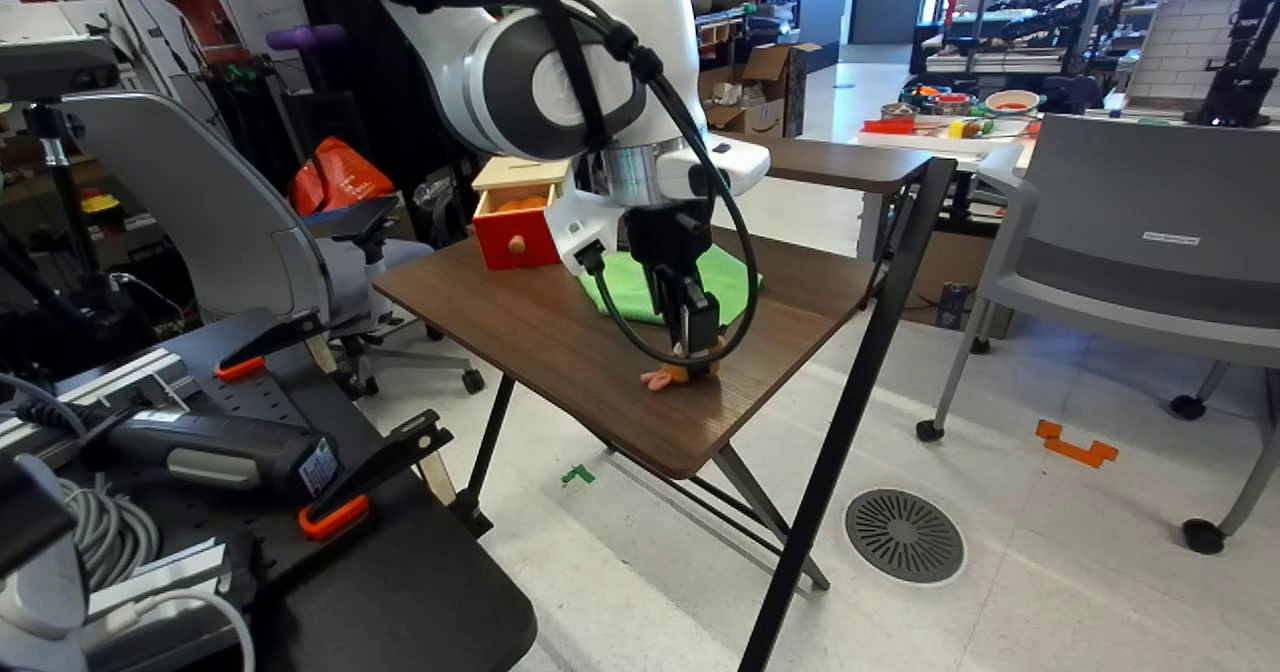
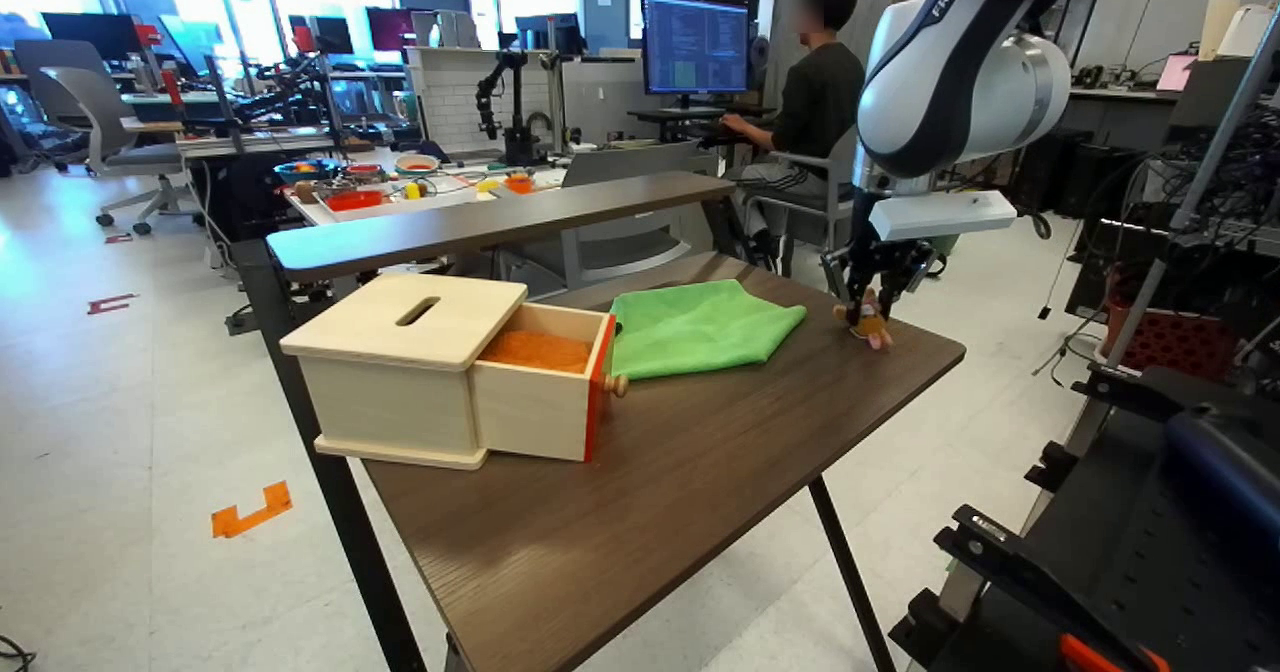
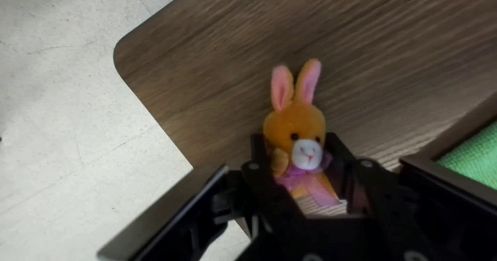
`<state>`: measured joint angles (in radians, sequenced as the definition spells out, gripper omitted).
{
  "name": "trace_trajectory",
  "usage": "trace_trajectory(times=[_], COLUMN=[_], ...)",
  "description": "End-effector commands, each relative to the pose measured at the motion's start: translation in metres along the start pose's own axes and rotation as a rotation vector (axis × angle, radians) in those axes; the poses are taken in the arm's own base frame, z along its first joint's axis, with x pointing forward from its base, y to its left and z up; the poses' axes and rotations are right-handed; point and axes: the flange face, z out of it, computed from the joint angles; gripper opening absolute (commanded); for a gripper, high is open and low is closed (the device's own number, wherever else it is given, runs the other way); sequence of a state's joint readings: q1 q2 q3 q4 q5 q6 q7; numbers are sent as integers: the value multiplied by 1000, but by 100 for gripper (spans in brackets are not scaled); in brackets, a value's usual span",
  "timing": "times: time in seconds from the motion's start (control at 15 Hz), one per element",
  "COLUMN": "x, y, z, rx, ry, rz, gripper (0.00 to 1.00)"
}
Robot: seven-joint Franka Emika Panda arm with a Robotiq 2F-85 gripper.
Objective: Put the doll in the open drawer
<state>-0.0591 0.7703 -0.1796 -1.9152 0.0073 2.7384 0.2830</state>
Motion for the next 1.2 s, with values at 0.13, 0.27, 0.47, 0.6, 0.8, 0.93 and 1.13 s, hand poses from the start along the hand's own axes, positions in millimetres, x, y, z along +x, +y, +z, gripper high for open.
trace_trajectory(times=[0.13, 0.27, 0.47, 0.6, 0.8, 0.93, 1.13], x=[-17, -33, -60, -79, -105, -125, -148], y=[-13, -24, -57, -87, -145, -185, -236], z=[-54, -81, -127, -159, -198, -213, -218], rx=[28, 62, 135, 177, 274, 349, 430], ry=[16, 32, 59, 103, 142, 138, 120], rz=[-40, -79, -178, -252, -353, -416, -508], gripper=[1, 4, 3, 3, 3, 3, 3])
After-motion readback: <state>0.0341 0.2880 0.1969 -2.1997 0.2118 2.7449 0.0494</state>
